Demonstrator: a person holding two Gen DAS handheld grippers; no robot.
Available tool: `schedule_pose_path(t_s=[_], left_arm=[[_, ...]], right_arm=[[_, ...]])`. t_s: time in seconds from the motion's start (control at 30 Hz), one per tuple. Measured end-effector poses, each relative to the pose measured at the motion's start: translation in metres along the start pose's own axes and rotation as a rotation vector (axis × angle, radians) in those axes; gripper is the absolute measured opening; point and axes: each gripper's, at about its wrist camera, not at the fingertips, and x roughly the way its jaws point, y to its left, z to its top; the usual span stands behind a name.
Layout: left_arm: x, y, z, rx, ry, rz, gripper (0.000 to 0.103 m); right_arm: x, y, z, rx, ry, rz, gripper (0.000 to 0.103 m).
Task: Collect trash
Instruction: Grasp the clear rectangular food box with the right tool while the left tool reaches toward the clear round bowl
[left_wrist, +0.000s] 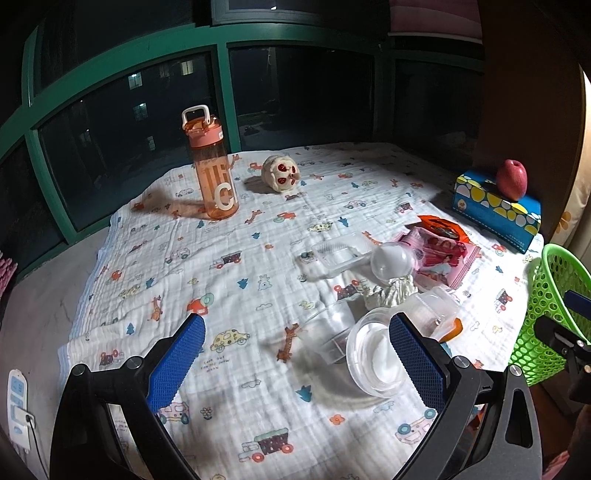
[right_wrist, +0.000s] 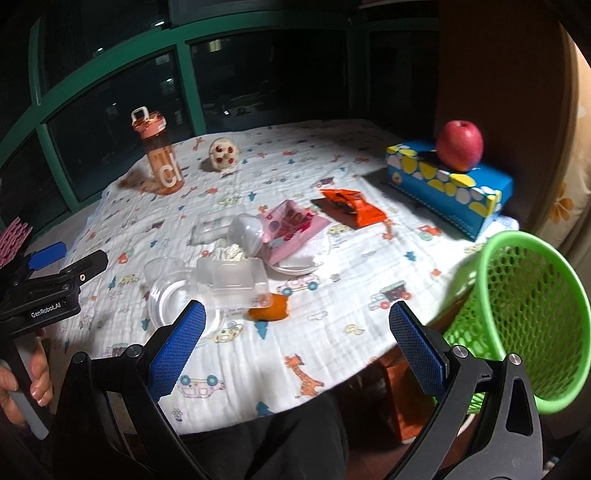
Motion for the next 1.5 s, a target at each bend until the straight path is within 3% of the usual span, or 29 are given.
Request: schedule_pose_path(t_s=[0.57,0.87,0.97,1.07,1.37,1.5], left_arm=[[0.018,0.019,-0.01,0.02,0.044,-0.014,0.097],[0.015,0.021,-0.021,0.051,0.039,-0.033,0.097],[0.014,0.018,-0.025,0.075,0.036,-0.05,0.097],[0.013,0.011,-0.028,0.102,0.037,-0.065,0.097],[0.012,-0.019,-0.031,0.203,0.014,-0.151,0.094],[0.02,-0.035,-0.027,0.241,0.03,-0.216,0.083]], right_arm=[[0.082,0.027,0.014,-0.046,0.13,0.211,0.098],[0.116,0.04,0.015,-0.069,0.175,0.229,0.096],[0.123,0.043,0.015,-0.073,0.187,0.229,0.091],[0.126,0.043,0.015,-0.068,0.194,0.231,0.081],[0.102,0.029,0.02,-0.05,0.147,0.235,0.081],[0.084,0.011,0.024,-0.026,0.119,0.219,0.081]])
